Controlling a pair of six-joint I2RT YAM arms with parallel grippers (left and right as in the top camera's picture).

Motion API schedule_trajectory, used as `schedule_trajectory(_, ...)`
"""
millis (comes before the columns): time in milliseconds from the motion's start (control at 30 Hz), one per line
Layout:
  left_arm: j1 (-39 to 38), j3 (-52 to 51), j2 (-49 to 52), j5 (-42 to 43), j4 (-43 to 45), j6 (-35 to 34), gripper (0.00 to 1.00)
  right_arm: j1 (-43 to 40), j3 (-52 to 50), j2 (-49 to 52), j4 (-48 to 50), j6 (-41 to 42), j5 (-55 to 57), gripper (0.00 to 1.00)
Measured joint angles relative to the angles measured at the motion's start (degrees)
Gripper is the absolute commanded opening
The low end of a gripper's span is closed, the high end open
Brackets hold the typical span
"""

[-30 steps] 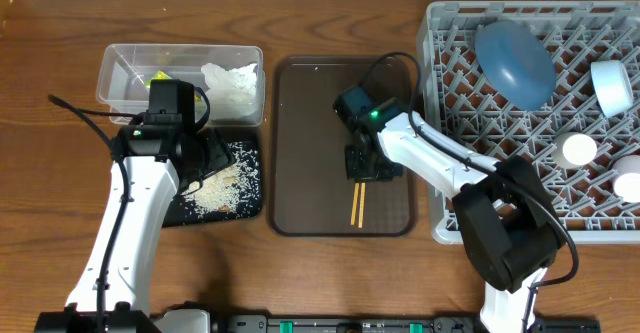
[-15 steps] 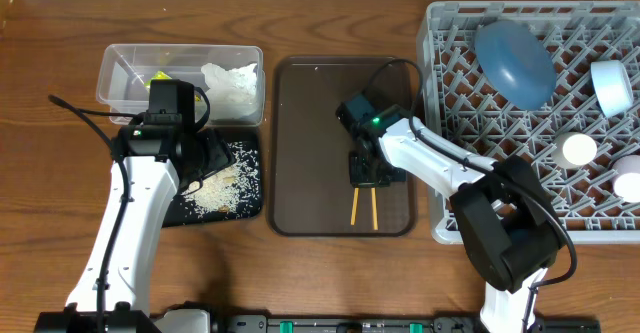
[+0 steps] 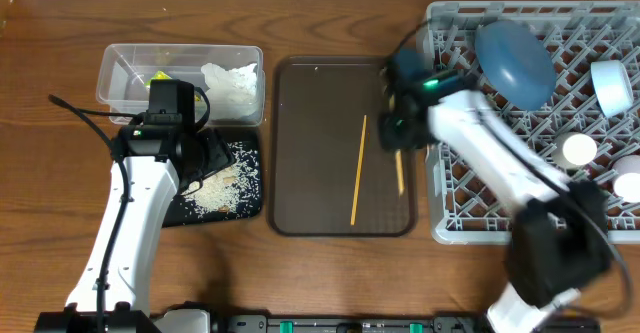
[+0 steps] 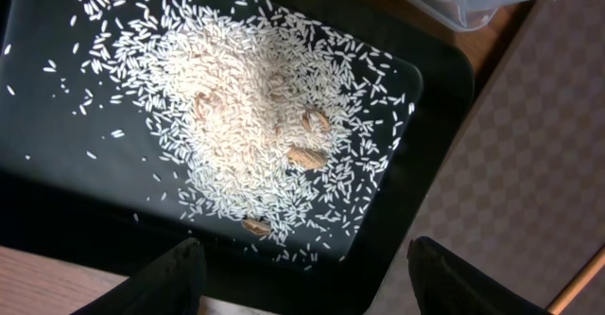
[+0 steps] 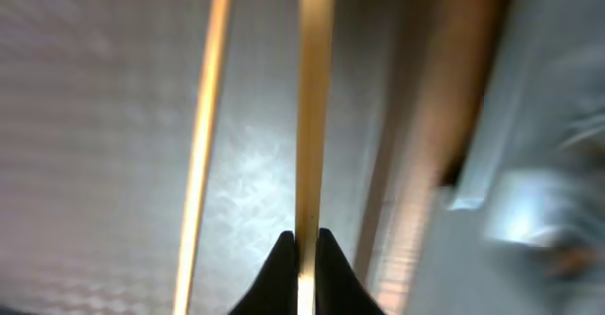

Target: Sort waste into correct bins and load items into the dishwasher rack

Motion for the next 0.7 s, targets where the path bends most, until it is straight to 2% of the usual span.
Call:
schedule_trajectory(133,0.0,0.0,0.0,0.0,0.0,0.0,0.71,-5.0,1.7,-8.4,-1.3,-3.1,-0.1,0.13)
schedule_trajectory(233,0.0,0.0,0.0,0.0,0.0,0.0,0.71,-8.7,2.1,-11.0,-4.6,-5.4,-0.1,0.11)
schedule_trajectory(433,0.0,0.0,0.0,0.0,0.0,0.0,0.71,-12.9,1.1,-9.0,-8.8,-9.5,0.0,0.03)
schedule_trajectory(700,0.0,0.0,0.0,0.0,0.0,0.0,0.71,-13.7,0.1,-6.8,-7.9,-10.8,-0.7,0.07)
